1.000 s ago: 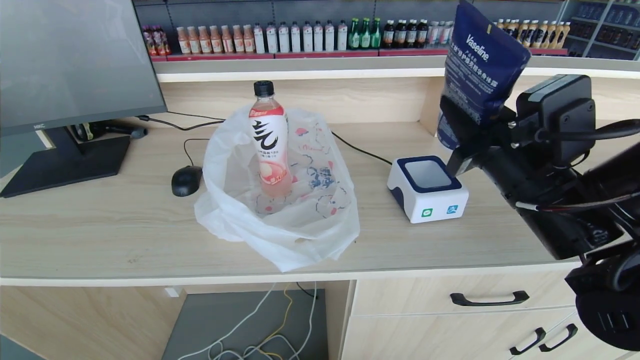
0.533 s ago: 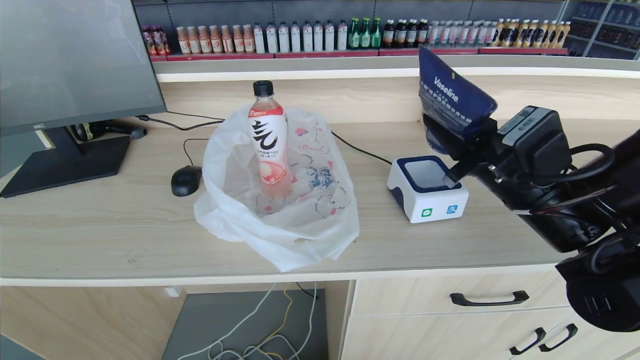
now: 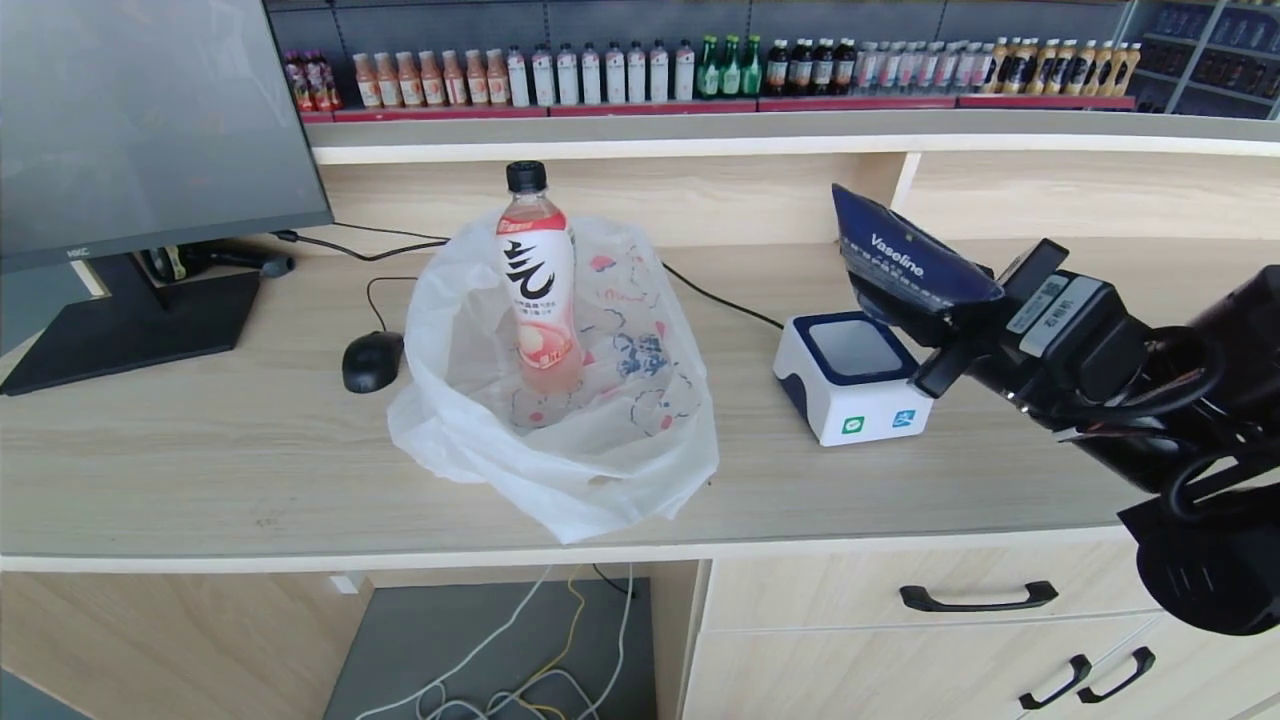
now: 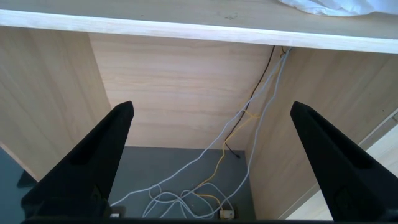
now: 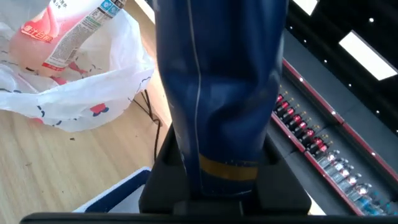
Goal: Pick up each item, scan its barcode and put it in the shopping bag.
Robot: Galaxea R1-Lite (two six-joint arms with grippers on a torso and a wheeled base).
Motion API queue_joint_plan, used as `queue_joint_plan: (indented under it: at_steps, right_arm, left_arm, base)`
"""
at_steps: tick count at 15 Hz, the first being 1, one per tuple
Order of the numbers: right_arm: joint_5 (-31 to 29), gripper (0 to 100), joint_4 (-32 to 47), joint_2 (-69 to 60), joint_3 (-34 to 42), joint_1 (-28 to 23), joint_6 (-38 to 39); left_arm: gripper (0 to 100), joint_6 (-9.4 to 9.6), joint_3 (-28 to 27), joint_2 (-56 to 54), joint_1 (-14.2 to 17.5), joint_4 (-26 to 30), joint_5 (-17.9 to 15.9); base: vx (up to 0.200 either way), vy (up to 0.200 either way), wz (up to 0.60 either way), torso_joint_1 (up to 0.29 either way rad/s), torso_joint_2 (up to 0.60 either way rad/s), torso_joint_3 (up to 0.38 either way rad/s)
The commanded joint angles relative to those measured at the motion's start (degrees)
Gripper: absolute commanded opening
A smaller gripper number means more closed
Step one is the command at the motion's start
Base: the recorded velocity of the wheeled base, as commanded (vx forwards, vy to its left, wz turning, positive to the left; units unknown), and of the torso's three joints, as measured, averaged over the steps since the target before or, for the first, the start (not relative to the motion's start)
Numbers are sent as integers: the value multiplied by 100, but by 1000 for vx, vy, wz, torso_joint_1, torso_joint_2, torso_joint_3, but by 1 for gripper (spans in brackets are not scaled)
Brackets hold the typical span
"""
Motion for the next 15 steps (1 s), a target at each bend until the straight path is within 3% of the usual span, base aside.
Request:
queue_joint_plan:
  at_steps: [1,10,15]
  right_arm:
    - [263,0,-8,71,-12,-277,-29]
    - [1282,0,-8,343,59,-515,-169]
    - [1370,0,-8,466,32,-506,-169]
  left_arm:
    - [100,-2,0,-2,-4,0,0]
    - [100,-2,0,-2,5,0,0]
    - [100,-2,0,-2,5,0,0]
  base:
    - [0,0,0,0,0,0]
    - [0,0,0,0,0,0]
    - [0,0,0,0,0,0]
